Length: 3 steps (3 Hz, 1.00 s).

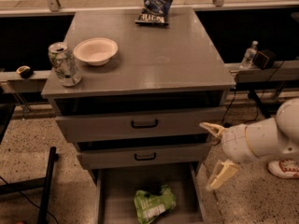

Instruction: Pick green rice chip bag from bottom drawer and place on counter

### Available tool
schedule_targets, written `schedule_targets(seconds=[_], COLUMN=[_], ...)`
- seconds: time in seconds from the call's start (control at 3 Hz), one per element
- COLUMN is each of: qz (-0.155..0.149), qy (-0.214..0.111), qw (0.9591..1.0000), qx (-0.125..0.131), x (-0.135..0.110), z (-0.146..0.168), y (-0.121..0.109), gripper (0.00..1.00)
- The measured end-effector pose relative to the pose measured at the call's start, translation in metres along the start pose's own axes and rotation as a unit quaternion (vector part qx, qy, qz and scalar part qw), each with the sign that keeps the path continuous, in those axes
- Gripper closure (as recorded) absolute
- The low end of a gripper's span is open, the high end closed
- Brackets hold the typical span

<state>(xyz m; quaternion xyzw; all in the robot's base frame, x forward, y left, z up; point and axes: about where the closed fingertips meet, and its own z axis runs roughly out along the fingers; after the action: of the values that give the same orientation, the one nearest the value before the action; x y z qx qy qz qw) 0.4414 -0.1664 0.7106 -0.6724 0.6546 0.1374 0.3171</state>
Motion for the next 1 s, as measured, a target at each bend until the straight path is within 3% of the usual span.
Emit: schedule_targets(seconds=[0.33, 0.67, 1.0], qz=[-0.005, -0.024, -0.036], qy=[-0.035, -0.085, -0.107], qw=[0.9992, 0.9958, 0.9935], qx=[0.019, 0.024, 0.012], x=[0.043, 0.07, 0.071], z=[0.052, 0.081, 0.083], y=[0.011, -0.001, -0.003], gripper=[0.0, 0.0, 0.0])
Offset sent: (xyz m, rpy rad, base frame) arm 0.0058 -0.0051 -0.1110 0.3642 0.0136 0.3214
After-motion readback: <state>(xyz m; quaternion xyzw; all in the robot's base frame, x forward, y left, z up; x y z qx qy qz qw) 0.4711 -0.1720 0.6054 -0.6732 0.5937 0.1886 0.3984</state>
